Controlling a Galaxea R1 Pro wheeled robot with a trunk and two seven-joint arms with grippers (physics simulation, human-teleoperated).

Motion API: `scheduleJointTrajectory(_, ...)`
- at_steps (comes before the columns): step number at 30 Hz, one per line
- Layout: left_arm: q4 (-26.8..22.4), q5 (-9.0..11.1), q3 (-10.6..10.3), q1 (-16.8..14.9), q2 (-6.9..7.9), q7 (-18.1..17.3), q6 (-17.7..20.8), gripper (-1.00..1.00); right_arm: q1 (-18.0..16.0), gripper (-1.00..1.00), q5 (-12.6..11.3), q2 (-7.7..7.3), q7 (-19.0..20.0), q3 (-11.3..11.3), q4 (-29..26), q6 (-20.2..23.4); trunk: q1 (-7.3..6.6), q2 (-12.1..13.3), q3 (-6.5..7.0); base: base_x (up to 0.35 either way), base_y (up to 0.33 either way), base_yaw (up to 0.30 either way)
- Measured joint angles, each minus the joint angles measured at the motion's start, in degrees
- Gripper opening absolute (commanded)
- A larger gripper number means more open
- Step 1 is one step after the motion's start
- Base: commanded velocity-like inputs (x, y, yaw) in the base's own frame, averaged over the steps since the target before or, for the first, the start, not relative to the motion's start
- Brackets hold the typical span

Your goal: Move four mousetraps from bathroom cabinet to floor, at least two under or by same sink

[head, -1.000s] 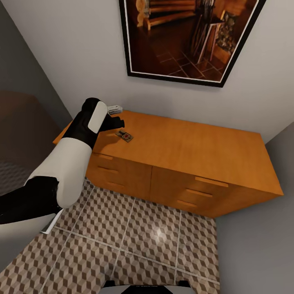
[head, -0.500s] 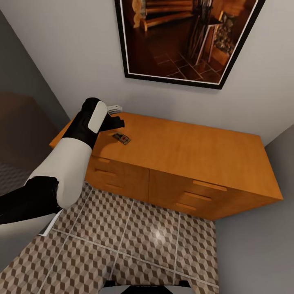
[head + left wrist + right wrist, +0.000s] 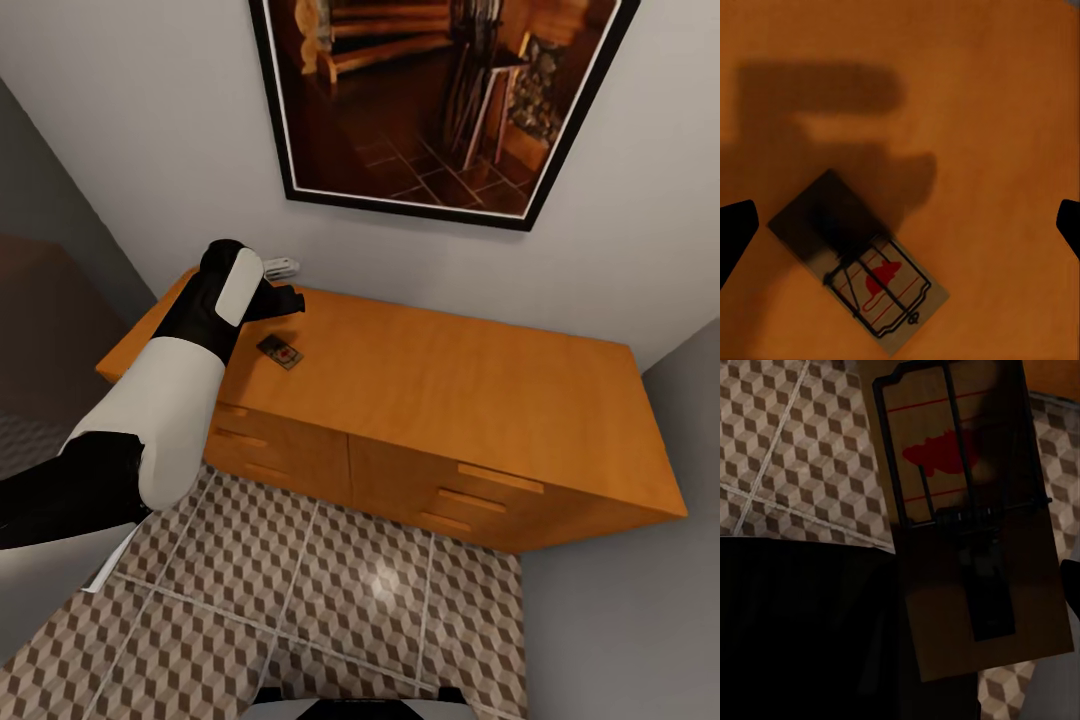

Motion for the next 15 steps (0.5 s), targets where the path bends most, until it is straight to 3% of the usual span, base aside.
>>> scheduleJointTrajectory(15,0.09,0.0,0.0,0.0,0.0,0.0,-0.02,1.0,0.0,-1.0,0.0,0.0,0.0,0.0,0.0,0.0,0.0,0.0,0.0,0.003,-0.003,0.0)
